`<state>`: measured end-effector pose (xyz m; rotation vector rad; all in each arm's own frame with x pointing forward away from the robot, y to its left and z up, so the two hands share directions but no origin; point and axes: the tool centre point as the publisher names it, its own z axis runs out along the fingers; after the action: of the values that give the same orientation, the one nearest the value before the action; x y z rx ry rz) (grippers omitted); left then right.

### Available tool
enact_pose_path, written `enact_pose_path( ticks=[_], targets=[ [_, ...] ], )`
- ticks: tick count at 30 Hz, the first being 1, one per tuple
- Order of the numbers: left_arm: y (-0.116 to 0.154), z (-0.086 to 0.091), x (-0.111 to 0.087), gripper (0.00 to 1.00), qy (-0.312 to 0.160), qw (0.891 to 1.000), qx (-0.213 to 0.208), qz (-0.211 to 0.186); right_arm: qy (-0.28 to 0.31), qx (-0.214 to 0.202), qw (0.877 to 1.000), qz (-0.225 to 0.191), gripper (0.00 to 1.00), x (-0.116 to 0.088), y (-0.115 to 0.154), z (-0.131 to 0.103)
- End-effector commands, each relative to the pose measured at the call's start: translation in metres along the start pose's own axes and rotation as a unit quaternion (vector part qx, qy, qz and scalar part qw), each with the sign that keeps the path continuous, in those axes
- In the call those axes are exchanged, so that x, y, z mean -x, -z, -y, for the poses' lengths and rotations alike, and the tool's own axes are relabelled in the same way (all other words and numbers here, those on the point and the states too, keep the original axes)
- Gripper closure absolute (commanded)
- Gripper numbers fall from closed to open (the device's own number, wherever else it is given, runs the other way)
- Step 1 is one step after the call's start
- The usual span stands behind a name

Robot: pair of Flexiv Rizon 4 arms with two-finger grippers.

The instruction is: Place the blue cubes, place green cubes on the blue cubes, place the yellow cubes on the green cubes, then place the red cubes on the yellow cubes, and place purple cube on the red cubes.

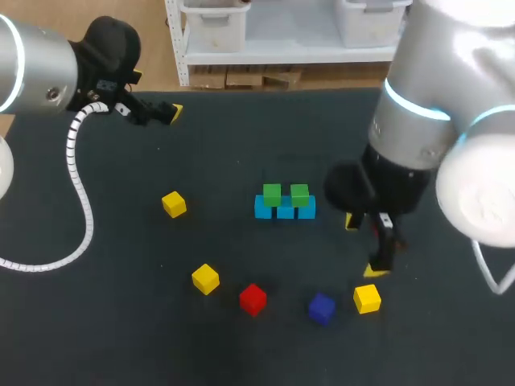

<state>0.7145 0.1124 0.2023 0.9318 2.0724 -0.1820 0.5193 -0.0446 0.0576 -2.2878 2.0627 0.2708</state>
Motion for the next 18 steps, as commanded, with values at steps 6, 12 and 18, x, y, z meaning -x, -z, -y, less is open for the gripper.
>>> enact_pose_path(
  ticks=[6, 12, 18],
  targets=[
    [0.000, -0.001, -0.001, 0.00, -0.001, 1.000, -0.002, 0.002, -0.015, -0.008, 1.000, -0.014, 0.00, -0.005, -0.024, -0.031],
    [0.000, -0.001, -0.001, 0.00, -0.001, 1.000, -0.002, 0.002, -0.010, 0.003, 1.000, -0.010, 0.00, -0.008, -0.035, -0.044],
    [0.000, -0.001, -0.001, 0.00, -0.001, 1.000, -0.002, 0.002, -0.006, 0.013, 1.000, -0.018, 0.00, -0.014, -0.044, -0.053]
  ],
)
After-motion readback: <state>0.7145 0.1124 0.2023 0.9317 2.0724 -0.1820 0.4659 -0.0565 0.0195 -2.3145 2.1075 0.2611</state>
